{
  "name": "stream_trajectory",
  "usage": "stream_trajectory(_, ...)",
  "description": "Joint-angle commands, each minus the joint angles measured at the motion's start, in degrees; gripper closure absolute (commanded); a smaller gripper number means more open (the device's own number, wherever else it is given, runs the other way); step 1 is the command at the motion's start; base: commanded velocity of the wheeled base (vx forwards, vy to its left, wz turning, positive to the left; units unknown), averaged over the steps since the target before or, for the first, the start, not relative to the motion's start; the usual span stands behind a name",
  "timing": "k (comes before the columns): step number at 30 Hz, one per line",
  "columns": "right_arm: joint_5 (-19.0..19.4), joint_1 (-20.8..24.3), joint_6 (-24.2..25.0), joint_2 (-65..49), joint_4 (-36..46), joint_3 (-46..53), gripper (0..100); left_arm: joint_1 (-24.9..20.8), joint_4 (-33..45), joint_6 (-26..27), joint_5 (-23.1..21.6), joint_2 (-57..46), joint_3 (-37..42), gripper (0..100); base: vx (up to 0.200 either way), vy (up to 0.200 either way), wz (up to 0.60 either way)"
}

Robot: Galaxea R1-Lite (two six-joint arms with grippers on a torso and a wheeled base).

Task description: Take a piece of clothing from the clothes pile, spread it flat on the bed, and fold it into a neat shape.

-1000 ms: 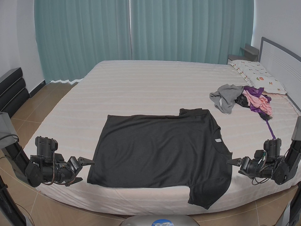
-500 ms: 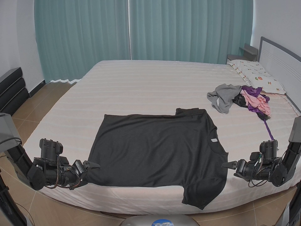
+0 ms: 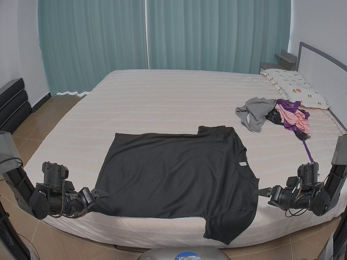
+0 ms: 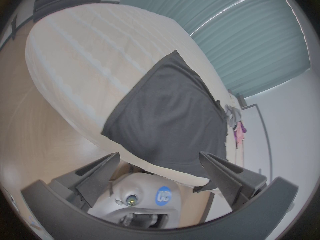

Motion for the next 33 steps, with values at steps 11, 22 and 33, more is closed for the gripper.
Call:
stream_trajectory(11,0.0,0.0,-0.1,1.1,0.0,0.0,0,0.3,-0.6,2.9,7.8,7.9,0.2,0,0.000,0.000,0.00)
stream_trajectory(22,0.0,0.2,-0.1,1.5,-0.1,-0.1,0,0.2,-2.3,3.1,9.7,11.9,-3.4,0,0.000,0.000,0.00)
stream_trajectory(33,0.0,0.3,-0.2,1.5,-0.1,-0.6,0,1.7,-4.2,9.6,9.0,14.4,-5.3,0,0.000,0.000,0.00)
